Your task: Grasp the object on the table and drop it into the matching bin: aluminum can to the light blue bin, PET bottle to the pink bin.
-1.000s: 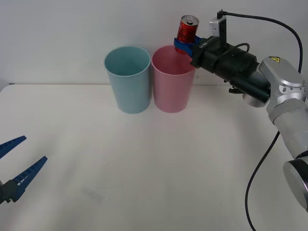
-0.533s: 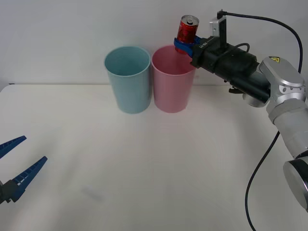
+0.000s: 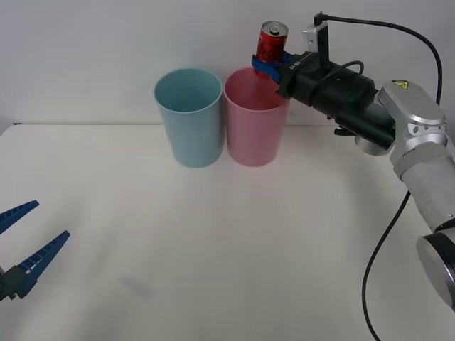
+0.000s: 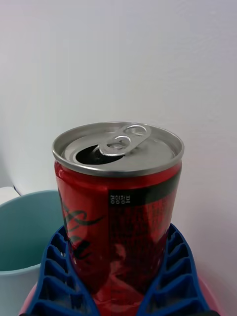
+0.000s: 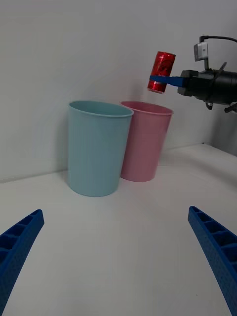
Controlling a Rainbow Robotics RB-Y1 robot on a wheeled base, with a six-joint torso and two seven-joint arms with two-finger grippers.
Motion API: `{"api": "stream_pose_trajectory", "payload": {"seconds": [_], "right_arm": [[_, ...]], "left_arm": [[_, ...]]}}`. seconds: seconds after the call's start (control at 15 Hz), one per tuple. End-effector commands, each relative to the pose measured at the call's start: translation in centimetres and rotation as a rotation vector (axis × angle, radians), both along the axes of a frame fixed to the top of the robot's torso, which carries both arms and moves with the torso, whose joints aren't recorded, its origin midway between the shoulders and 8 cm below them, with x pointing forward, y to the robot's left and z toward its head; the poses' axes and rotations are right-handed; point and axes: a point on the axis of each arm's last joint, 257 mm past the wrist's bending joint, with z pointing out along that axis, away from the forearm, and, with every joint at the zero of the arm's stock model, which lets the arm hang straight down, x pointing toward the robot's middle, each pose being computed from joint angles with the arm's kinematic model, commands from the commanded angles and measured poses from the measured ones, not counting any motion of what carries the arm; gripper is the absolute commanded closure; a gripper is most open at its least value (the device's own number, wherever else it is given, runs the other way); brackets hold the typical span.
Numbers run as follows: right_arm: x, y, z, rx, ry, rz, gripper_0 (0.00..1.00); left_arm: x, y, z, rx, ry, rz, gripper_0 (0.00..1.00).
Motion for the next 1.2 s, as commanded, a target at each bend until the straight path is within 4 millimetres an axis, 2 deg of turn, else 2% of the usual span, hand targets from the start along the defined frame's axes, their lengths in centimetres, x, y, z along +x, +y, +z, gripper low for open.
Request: {"api": "stream_pose_trajectory", "payload": {"seconds": [0.07, 0.33, 0.87, 1.2], "right_arm": [[-0.1, 1.2, 0.5, -0.001, -0.003, 0.014, 1.0], [0.0, 3.5, 1.3, 0.012, 0.003, 0.025, 1.0], [1.4, 7.4, 2.5, 0.017, 0.011, -0.042, 1.0], [2.6, 11.4, 2.7, 0.019, 0.067, -0.05, 1.0]], "left_arm": [[0.0, 0.0, 0.0, 0.0, 0.0, 0.0, 0.0], [0.0, 0.0, 0.0, 0.0, 0.0, 0.0, 0.0], [0.0, 0.0, 0.0, 0.0, 0.0, 0.0, 0.0], [0.0, 0.0, 0.0, 0.0, 0.0, 0.0, 0.0]]}}
